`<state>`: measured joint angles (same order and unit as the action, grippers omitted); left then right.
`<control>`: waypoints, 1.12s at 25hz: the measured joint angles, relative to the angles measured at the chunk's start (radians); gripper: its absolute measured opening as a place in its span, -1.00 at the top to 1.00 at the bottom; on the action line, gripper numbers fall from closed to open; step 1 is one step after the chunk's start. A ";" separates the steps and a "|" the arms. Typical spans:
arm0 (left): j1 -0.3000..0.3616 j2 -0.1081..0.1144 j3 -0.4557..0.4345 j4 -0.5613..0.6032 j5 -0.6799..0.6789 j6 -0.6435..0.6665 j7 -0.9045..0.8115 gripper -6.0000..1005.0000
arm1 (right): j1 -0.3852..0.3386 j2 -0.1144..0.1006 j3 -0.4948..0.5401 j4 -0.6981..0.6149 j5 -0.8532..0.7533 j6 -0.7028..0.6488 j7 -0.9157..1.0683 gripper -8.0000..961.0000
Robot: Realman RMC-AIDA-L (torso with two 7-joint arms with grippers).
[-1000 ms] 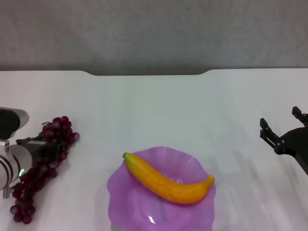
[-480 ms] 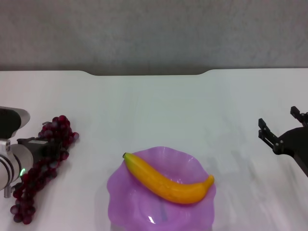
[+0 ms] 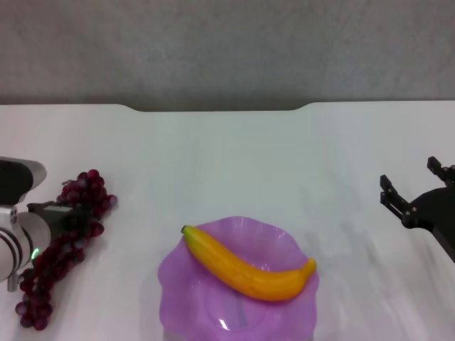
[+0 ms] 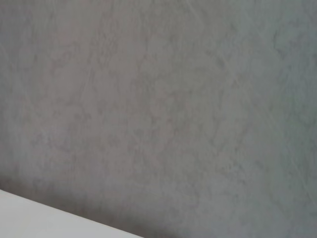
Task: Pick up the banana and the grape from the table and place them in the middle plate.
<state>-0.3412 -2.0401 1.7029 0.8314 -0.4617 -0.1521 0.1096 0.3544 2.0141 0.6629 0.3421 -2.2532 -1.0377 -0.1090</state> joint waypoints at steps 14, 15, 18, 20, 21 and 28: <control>0.086 0.005 0.041 0.170 0.001 -0.003 0.006 0.37 | -0.002 0.000 -0.002 0.000 0.000 -0.004 0.000 -0.86; 0.089 0.005 0.041 0.175 0.002 -0.003 0.006 0.37 | -0.002 0.000 -0.002 0.000 0.000 -0.004 0.000 -0.86; 0.104 0.006 0.042 0.202 0.006 -0.010 0.007 0.38 | -0.003 0.000 -0.002 0.000 0.000 -0.006 0.000 -0.86; 0.113 0.007 0.043 0.229 0.007 -0.022 0.008 0.38 | -0.003 0.000 -0.002 0.000 0.000 -0.006 0.000 -0.86; 0.118 0.008 0.043 0.241 0.008 -0.028 0.009 0.38 | -0.003 0.000 -0.002 0.000 0.000 -0.006 0.000 -0.86; 0.169 0.010 0.030 0.406 0.012 -0.141 0.057 0.40 | -0.002 0.000 -0.003 0.000 -0.001 -0.001 0.000 -0.86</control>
<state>-0.1722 -2.0304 1.7333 1.2374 -0.4494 -0.2927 0.1665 0.3521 2.0141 0.6595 0.3421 -2.2542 -1.0385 -0.1089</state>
